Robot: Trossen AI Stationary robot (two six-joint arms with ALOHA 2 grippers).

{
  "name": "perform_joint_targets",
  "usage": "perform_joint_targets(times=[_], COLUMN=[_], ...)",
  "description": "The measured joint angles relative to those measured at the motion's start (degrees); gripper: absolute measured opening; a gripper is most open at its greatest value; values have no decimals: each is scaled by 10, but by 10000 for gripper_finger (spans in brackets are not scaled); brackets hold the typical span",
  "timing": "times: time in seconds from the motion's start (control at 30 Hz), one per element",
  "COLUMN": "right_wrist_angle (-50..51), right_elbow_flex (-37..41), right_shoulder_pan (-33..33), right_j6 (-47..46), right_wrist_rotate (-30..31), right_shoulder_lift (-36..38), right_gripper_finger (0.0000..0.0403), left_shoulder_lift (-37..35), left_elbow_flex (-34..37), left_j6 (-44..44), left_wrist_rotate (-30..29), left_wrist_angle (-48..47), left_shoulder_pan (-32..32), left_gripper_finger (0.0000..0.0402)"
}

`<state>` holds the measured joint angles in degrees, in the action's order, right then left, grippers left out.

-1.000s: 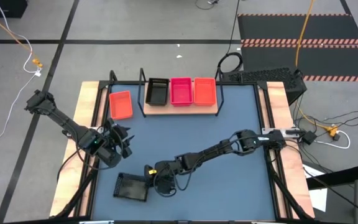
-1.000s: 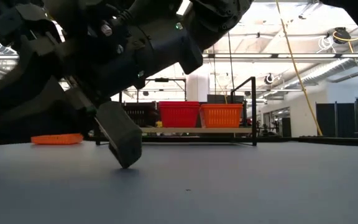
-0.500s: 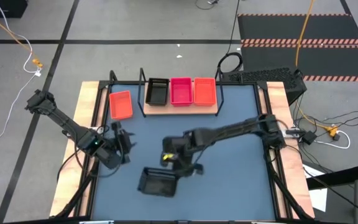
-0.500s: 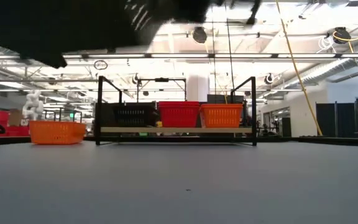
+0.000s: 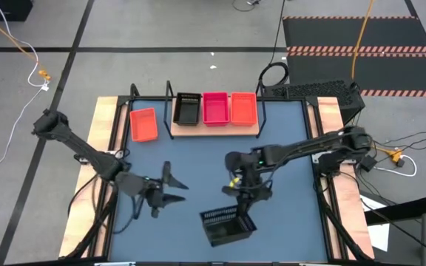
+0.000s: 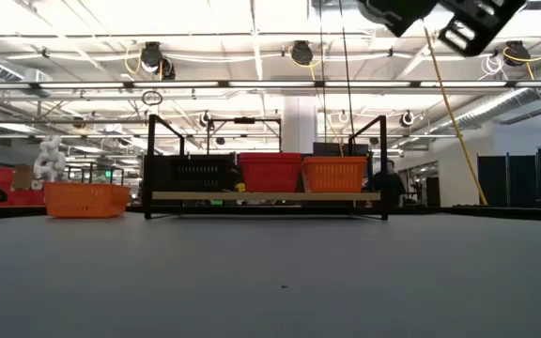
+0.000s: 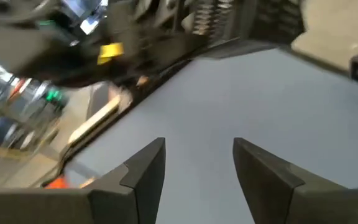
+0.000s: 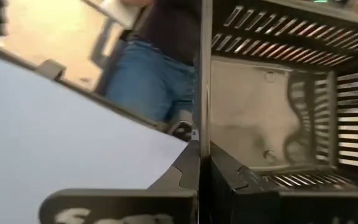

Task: Stack baskets on shelf by color
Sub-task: Stack the black bin on the black bin on the shelf

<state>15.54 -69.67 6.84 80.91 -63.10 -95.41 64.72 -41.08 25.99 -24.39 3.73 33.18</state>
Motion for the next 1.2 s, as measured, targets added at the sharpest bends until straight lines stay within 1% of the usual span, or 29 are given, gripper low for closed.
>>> perform_joint_targets(times=[0.13, 0.23, 0.3, 0.4, 0.57, 0.67, 0.77, 0.83, 0.9, 0.97, 1.07, 1.1, 1.2], right_wrist_angle=[-125, -179, -194, -209, -213, -213, -213, -213, -213, -213, -218, -224, -256], right_elbow_flex=[58, 88, 98, 107, 109, 109, 109, 109, 109, 109, 109, 109, 109], right_shoulder_pan=[-7, -17, -26, -38, -54, -58, -61, -61, -61, -61, -61, -61, -61], right_j6=[-111, -198, -248, -298, -346, -363, -367, -367, -366, -365, -363, -362, -388], right_wrist_rotate=[-1, -1, -1, -8, -28, -29, -30, -29, -30, -30, -29, -29, -30], right_shoulder_lift=[44, 54, 56, 56, 56, 56, 54, 53, 53, 53, 53, 53, 53], right_gripper_finger=[1, 1, 1, 0, 0, 0, 0, 0, 0, 0, 0, 2, 16], left_shoulder_lift=[61, 94, 105, 108, 108, 108, 108, 108, 108, 108, 108, 108, 108], left_elbow_flex=[0, -1, -8, -15, -16, -16, -16, -16, -16, -16, -16, -16, -16], left_j6=[42, 57, 49, 25, -3, -10, -17, -23, -26, -26, -26, -26, -37], left_wrist_rotate=[67, 116, 148, 186, 260, 302, 320, 328, 339, 348, 360, 368, 387], left_wrist_angle=[127, 182, 191, 190, 194, 204, 204, 203, 198, 189, 173, 171, 170], left_shoulder_pan=[-38, -63, -78, -94, -111, -116, -118, -120, -121, -124, -133, -136, -142], left_gripper_finger=[191, 191, 191, 191, 191, 191, 188, 175, 147, 109, 37, 21, 14])
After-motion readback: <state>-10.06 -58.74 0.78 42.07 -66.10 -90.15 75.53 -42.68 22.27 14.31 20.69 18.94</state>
